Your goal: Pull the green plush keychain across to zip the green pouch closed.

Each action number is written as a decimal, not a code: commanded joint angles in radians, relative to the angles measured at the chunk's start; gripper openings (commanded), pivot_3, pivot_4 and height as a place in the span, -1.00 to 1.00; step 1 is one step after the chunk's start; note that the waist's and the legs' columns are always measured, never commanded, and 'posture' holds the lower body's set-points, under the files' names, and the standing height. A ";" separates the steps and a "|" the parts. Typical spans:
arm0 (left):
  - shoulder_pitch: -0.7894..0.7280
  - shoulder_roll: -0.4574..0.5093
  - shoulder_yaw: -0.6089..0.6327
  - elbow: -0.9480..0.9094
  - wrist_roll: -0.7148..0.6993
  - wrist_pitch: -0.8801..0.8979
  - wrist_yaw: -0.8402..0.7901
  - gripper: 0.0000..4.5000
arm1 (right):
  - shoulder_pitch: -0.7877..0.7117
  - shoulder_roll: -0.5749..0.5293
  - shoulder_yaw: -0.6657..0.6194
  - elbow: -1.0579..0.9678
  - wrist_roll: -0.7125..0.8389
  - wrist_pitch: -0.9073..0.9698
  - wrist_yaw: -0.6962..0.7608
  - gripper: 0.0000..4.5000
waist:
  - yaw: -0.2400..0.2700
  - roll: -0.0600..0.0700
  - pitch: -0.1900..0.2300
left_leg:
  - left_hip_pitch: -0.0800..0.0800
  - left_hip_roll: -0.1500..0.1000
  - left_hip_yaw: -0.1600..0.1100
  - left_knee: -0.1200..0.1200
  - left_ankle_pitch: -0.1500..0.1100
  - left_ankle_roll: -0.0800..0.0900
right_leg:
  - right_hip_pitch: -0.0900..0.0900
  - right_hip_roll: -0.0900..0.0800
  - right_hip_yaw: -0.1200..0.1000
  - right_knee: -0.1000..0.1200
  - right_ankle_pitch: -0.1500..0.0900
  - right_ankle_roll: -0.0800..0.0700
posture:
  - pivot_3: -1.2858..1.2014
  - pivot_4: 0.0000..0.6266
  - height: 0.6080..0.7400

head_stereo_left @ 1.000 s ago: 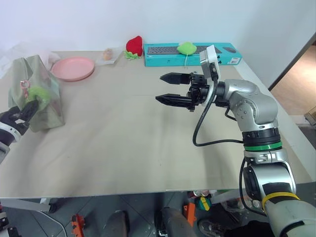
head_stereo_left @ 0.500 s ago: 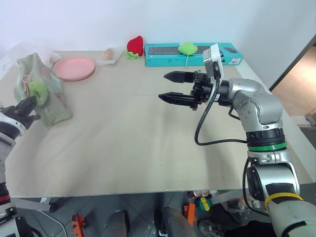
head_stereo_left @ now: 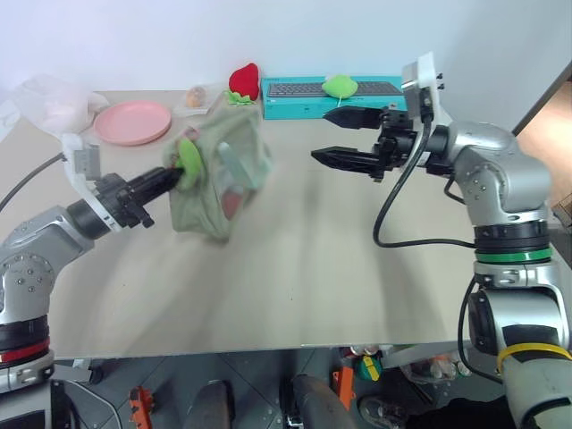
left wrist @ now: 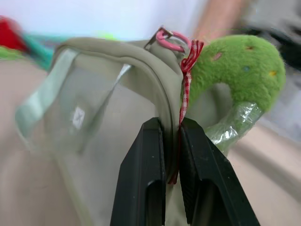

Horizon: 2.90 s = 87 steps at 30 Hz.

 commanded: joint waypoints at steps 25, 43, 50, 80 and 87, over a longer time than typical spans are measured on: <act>-0.039 0.101 -0.189 0.403 0.308 -0.261 -0.525 -0.81 | -0.116 -0.094 -0.048 0.058 -0.021 -0.045 0.117 1.00 | 0.009 0.002 0.001 | 0.004 0.002 0.001 0.001 0.000 0.000 | 0.002 0.001 0.000 0.001 0.000 -0.004 | 0.03 -0.52 1.00; -0.299 -0.034 -0.165 0.623 0.463 -0.576 -0.498 -0.81 | -0.114 -0.079 -0.051 0.074 -0.025 -0.059 0.131 1.00 | 0.000 0.003 0.001 | -0.005 0.000 0.000 0.004 -0.001 0.002 | -0.002 -0.001 -0.003 0.001 0.000 -0.001 | 0.03 -0.52 1.00; -0.159 -0.021 -0.137 0.586 0.473 -0.609 -0.486 -0.81 | -0.085 -0.102 -0.054 0.024 0.002 0.001 0.148 1.00 | 0.001 0.004 0.001 | -0.006 0.003 0.000 0.004 0.000 0.001 | -0.003 0.000 -0.005 0.002 0.001 -0.002 | 0.03 -0.52 1.00; -0.153 -0.053 -0.129 0.431 0.398 -0.429 -0.471 -0.81 | 0.192 -0.128 0.009 -0.293 0.083 0.213 0.106 1.00 | 0.002 0.004 0.001 | -0.002 0.002 0.000 0.006 0.001 0.001 | 0.001 0.000 -0.004 0.002 0.003 -0.001 | 0.03 -0.52 1.00; -0.161 -0.062 -0.127 0.444 0.406 -0.439 -0.478 -0.81 | 0.194 -0.139 0.015 -0.289 0.076 0.208 0.110 1.00 | 0.009 0.004 0.001 | -0.003 0.002 0.000 0.006 0.001 0.001 | 0.001 0.000 -0.004 0.002 0.003 -0.001 | 0.03 -0.52 1.00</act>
